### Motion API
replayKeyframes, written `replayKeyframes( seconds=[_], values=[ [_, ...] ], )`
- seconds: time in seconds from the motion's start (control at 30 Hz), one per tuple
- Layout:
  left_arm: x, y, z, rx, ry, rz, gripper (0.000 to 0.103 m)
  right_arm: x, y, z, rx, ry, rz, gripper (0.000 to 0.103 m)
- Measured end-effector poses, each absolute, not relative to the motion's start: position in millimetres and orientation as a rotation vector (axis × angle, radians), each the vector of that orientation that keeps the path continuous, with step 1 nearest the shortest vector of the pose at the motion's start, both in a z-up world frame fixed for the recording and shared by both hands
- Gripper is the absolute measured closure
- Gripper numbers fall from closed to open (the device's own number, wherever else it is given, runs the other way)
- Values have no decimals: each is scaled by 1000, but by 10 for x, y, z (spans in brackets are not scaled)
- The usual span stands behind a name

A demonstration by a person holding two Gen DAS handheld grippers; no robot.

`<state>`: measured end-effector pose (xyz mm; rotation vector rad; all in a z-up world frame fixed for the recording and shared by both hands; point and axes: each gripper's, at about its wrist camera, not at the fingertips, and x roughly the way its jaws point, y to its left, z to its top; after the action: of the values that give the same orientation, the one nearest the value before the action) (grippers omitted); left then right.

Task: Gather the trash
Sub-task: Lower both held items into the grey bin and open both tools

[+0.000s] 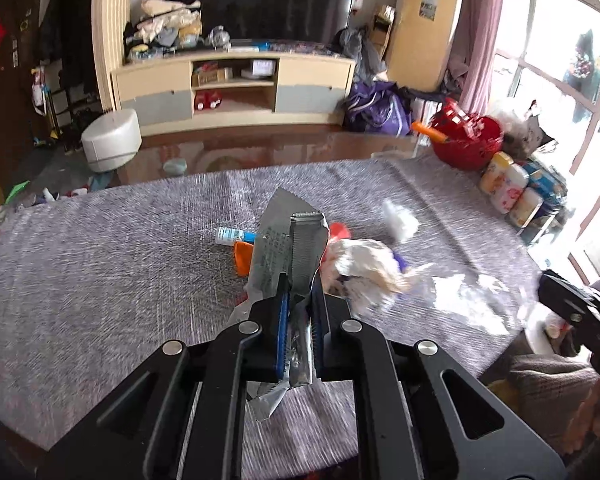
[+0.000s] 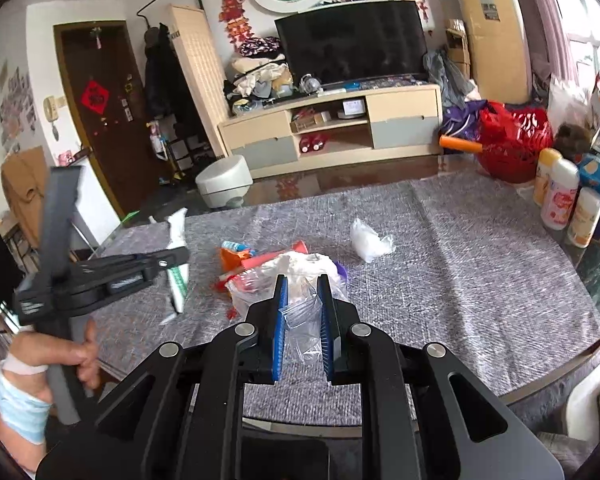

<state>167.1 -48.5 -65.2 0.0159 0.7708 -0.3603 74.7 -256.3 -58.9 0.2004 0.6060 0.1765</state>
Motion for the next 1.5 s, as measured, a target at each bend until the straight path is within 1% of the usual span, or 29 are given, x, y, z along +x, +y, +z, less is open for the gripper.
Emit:
replayKeyframes(
  seconds=[0.1, 0.3, 0.43, 0.6, 0.93, 1.07, 1.3, 1.37, 1.5],
  values=[
    [1352, -463, -503, -8, 754, -378, 94, 590, -2524, -523, 180, 604, 176, 87],
    [745, -476, -443, 5, 757, -398, 94, 256, -2456, -508, 160, 641, 206, 87],
    [425, -436, -558, -12, 785, -413, 94, 94, -2423, -596, 185, 714, 256, 87],
    [114, -387, -856, -41, 853, -424, 94, -94, -2316, -778, 151, 805, 264, 87],
    [-64, -381, -1850, -94, 1091, -428, 94, -124, -2100, -1665, 127, 1049, 267, 87],
    [-37, -405, -2131, -131, 1143, -435, 94, -71, -2038, -1934, 157, 1110, 283, 87],
    [35, -416, -2331, -140, 1171, -424, 94, 37, -2007, -2164, 227, 1132, 302, 87],
    [43, -427, -2345, -135, 1171, -423, 93, 65, -1989, -2198, 235, 1137, 301, 84],
    [69, -410, -2355, -133, 1169, -417, 91, 116, -1993, -2233, 251, 1142, 291, 83]
  ],
)
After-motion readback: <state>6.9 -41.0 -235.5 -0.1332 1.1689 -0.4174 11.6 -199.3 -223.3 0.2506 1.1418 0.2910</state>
